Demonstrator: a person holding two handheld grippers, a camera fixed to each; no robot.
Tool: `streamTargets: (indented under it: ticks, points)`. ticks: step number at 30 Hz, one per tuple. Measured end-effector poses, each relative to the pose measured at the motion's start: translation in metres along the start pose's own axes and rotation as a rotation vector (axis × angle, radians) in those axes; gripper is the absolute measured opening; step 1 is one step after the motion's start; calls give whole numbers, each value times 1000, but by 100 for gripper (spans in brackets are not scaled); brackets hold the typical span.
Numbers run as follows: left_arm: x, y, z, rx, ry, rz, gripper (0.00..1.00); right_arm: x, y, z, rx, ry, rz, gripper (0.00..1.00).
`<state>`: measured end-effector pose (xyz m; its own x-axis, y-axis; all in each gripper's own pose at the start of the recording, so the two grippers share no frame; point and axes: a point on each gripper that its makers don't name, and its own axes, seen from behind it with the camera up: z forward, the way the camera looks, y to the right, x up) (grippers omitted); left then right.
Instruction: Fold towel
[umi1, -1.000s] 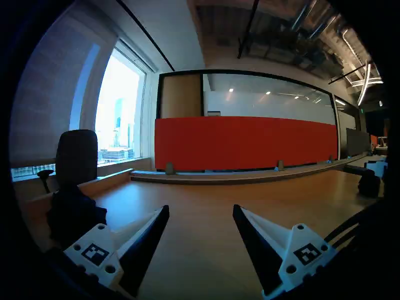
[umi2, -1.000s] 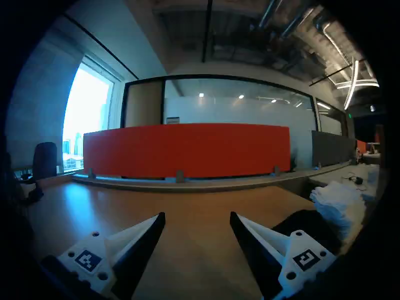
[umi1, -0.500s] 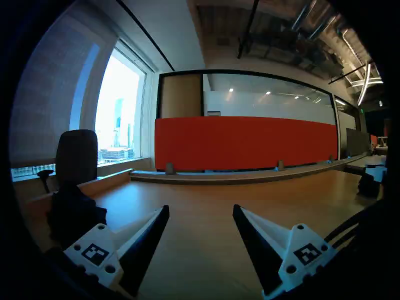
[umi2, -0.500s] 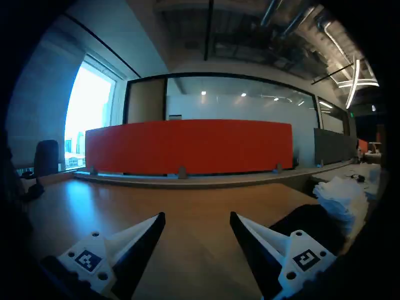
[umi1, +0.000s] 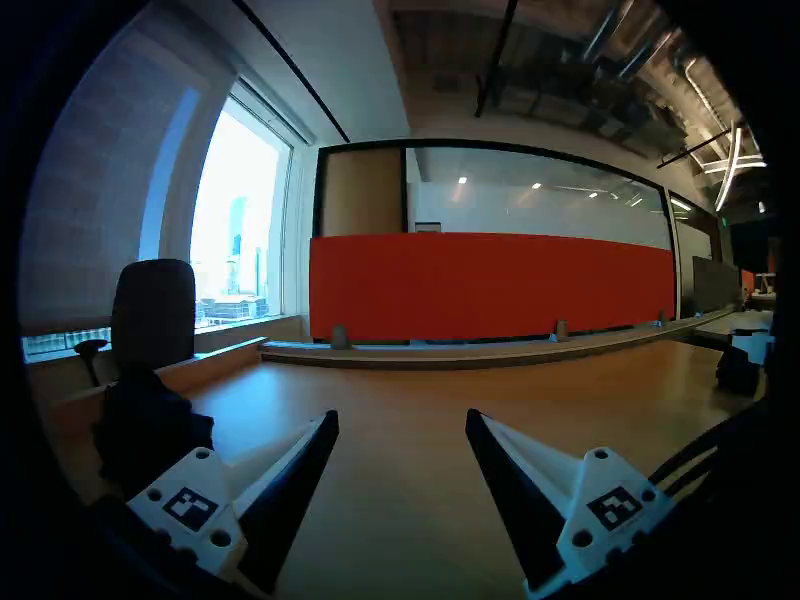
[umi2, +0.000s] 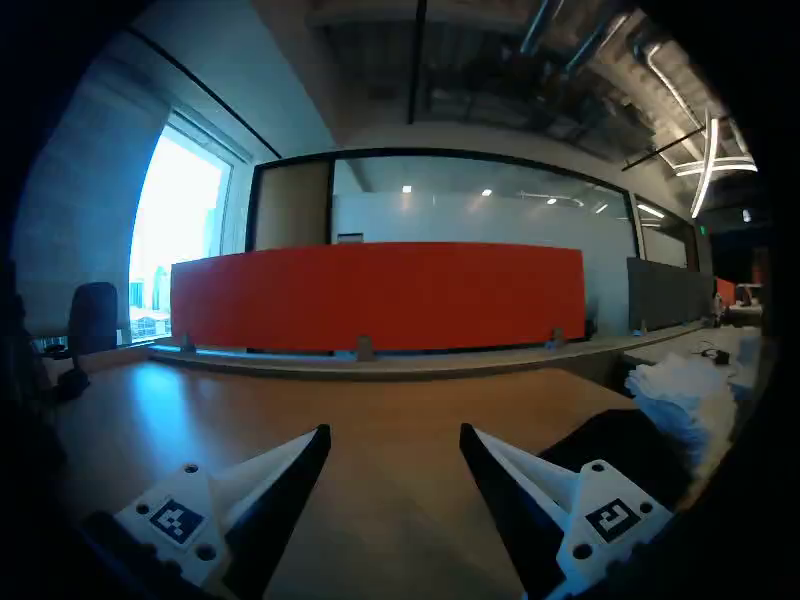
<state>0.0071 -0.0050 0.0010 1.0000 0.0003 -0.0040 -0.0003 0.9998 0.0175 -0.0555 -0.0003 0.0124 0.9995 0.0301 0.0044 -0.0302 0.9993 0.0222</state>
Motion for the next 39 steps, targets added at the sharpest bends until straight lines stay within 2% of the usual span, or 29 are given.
streamTargets:
  ticks: [39]
  points:
    - [0,0,0,0,0,0,94,7,-5,-4,-5,15,-15,100]
